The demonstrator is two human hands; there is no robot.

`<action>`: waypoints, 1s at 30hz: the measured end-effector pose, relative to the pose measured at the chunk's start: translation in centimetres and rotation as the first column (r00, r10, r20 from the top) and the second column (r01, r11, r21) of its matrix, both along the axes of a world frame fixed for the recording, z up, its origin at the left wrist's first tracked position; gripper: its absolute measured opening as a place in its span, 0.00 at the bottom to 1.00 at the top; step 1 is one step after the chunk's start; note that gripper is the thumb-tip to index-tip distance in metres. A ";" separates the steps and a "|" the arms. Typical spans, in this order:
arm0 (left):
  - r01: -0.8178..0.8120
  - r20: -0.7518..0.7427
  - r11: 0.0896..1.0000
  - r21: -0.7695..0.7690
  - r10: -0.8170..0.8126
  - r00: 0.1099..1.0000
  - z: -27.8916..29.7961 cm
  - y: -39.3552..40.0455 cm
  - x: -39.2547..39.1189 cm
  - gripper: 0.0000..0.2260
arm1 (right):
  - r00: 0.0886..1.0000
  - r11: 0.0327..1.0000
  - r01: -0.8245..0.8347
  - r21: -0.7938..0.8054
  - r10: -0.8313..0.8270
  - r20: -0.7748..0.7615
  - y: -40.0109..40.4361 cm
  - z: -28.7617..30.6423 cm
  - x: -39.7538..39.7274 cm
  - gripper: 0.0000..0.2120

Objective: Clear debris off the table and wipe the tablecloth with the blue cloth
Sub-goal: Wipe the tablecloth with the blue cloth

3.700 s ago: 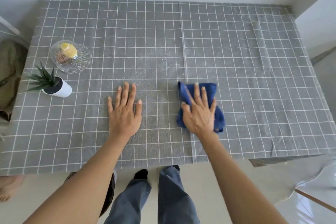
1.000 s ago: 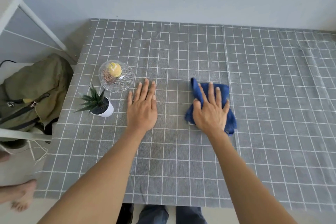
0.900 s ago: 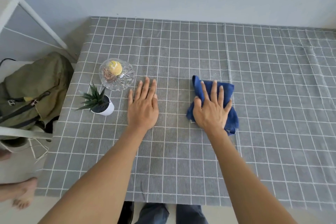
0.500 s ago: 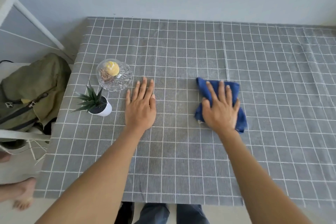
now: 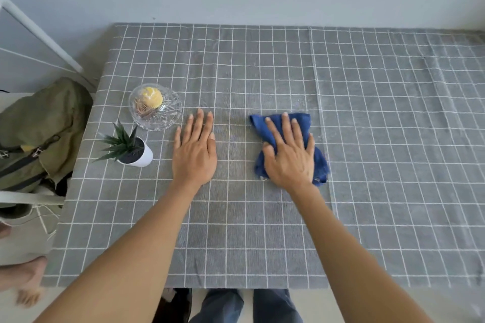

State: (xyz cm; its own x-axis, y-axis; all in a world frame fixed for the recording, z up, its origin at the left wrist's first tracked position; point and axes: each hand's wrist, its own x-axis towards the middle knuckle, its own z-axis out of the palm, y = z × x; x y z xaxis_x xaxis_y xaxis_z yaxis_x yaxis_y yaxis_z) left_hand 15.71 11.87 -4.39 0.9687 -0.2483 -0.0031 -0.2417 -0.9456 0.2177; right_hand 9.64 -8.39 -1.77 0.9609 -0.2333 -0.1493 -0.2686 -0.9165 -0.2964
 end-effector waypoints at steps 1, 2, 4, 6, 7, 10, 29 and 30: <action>0.000 -0.004 1.000 0.003 0.000 1.000 0.0 0.0 0.0 0.24 | 0.998 0.998 0.063 -0.010 -0.063 -0.015 -1.5 0.0 -0.1 0.28; -0.001 -0.004 1.000 0.005 0.001 1.000 0.0 0.0 0.0 0.24 | 0.991 0.991 0.132 -0.013 -0.132 -0.028 -2.7 0.0 -0.2 0.28; -0.007 0.000 1.000 0.008 0.007 1.000 -0.1 0.0 0.1 0.24 | 0.970 0.971 0.239 -0.012 -0.239 -0.046 -3.9 0.1 -0.2 0.28; -0.014 -0.002 1.000 0.017 0.014 1.000 -0.2 0.0 0.0 0.24 | 0.960 0.962 0.273 -0.013 -0.273 -0.061 -3.5 0.3 -0.1 0.28; -0.016 -0.001 1.000 0.020 0.016 1.000 -0.2 -0.1 0.1 0.24 | 0.962 0.964 0.265 -0.006 -0.265 -0.067 -2.9 0.4 0.2 0.28; -0.013 0.007 1.000 0.009 0.013 1.000 -0.1 -0.1 0.1 0.24 | 0.990 0.993 0.122 0.010 -0.121 -0.066 0.3 0.7 0.5 0.28; -0.018 -0.006 1.000 0.013 0.018 1.000 0.2 -0.3 -0.1 0.24 | 0.994 0.995 0.101 -0.005 -0.101 -0.032 1.3 0.6 0.7 0.28; -0.018 -0.004 1.000 0.007 0.018 1.000 0.2 -0.3 -0.1 0.24 | 0.999 0.999 0.032 0.005 -0.032 -0.023 2.7 0.6 0.7 0.28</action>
